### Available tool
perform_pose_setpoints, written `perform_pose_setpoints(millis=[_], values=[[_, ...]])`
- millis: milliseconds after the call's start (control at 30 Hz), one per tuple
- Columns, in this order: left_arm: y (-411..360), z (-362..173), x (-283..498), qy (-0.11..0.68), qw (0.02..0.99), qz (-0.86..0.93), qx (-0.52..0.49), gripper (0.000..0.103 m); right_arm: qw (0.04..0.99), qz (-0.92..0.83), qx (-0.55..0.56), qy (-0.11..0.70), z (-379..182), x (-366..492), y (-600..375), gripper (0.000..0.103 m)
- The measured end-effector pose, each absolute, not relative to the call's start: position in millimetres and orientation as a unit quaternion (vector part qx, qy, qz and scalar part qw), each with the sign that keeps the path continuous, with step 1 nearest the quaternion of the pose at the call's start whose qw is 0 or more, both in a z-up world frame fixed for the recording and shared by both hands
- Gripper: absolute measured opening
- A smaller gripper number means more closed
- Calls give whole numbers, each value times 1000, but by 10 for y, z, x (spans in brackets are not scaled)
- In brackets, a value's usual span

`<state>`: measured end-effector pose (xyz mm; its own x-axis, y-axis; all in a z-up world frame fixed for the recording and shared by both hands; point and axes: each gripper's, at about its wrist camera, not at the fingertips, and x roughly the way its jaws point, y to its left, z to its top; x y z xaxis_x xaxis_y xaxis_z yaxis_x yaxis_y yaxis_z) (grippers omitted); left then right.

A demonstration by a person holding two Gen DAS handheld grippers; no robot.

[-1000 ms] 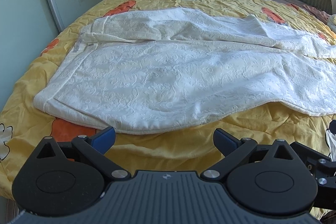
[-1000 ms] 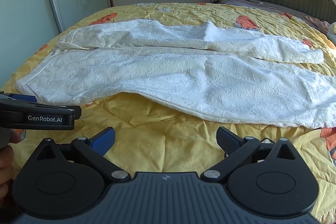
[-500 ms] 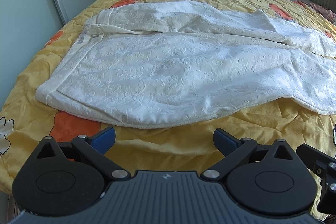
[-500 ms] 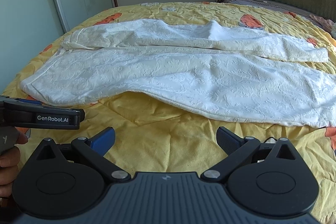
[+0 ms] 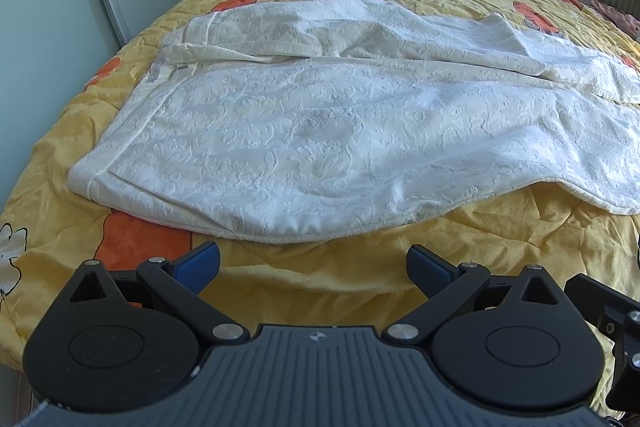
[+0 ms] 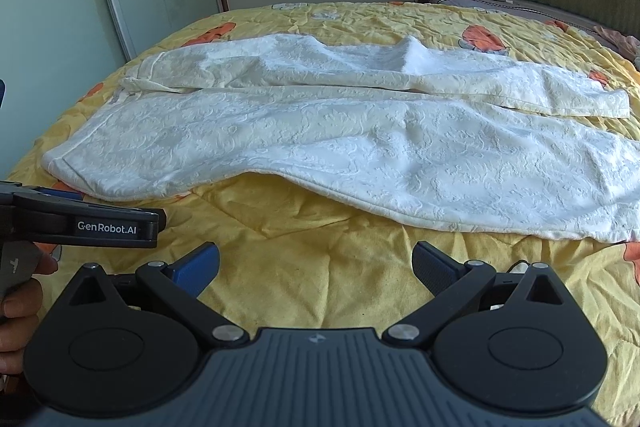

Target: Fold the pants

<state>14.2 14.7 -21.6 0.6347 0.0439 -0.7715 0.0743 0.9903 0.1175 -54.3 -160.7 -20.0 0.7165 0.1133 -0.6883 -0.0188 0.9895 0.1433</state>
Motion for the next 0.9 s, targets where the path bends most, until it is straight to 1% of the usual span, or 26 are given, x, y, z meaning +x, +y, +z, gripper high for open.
perform_pose_setpoints(millis=[433, 667, 767, 900], values=[[148, -230, 144, 428, 901, -8, 70, 101, 923, 50, 66, 375, -190, -533, -1590, 103], [157, -241, 150, 429, 901, -8, 71, 101, 924, 89, 71, 365, -153, -549, -1556, 103], [173, -219, 147, 425, 902, -11, 71, 101, 930, 108, 60, 346, -99, -543, -1532, 103], [264, -103, 187, 411, 910, -10, 60, 101, 946, 131, 60, 289, 70, -399, -1611, 103]])
